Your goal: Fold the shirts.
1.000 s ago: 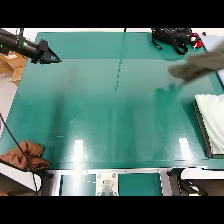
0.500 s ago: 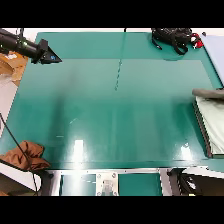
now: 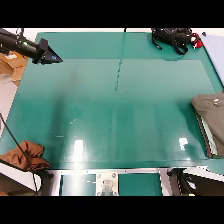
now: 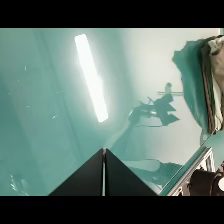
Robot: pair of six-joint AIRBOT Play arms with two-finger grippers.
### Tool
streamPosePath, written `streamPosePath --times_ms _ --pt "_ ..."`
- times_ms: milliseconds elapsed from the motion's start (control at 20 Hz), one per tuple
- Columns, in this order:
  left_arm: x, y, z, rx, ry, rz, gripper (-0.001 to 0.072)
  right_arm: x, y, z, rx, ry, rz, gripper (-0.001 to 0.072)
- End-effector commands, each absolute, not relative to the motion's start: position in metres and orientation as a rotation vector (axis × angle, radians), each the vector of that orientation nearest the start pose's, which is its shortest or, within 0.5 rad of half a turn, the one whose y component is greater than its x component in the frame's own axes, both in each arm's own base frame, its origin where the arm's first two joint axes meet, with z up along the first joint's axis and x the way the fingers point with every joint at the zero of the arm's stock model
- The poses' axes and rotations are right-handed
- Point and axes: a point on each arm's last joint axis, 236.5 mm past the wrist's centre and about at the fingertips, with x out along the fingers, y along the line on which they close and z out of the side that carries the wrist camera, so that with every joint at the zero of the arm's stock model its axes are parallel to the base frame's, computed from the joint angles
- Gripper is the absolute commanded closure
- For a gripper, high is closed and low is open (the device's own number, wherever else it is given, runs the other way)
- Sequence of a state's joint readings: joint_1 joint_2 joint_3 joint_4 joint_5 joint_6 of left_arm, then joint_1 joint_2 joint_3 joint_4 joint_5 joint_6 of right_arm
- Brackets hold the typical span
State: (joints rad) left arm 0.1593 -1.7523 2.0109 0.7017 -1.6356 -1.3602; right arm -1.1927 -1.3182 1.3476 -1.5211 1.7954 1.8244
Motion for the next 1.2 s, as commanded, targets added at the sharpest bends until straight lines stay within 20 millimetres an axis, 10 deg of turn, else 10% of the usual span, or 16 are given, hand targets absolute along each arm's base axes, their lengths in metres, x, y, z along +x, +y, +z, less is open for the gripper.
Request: streamPosePath --times_ms 0,250,450,850,1150 --pt "0.470 -0.116 0.161 -0.495 1.121 -0.797 0.0686 0.123 -0.241 0.026 1.323 1.483 -0.981 0.0520" --pt "0.456 -0.133 0.204 -0.508 1.037 -0.894 0.0688 0.281 -0.236 0.092 0.976 1.180 -0.590 0.0696" --pt "0.415 -0.135 0.194 -0.342 1.124 -0.786 0.0688 0.347 -0.139 0.104 0.684 1.197 -0.309 0.0698" --pt "0.265 -0.135 0.103 -0.327 1.284 -0.613 0.0687 0.278 0.066 0.034 0.440 1.258 0.122 0.0697" --pt "0.233 -0.115 0.076 -0.253 1.315 -0.529 0.0686 0.266 0.103 0.027 0.382 1.221 0.227 0.0697"
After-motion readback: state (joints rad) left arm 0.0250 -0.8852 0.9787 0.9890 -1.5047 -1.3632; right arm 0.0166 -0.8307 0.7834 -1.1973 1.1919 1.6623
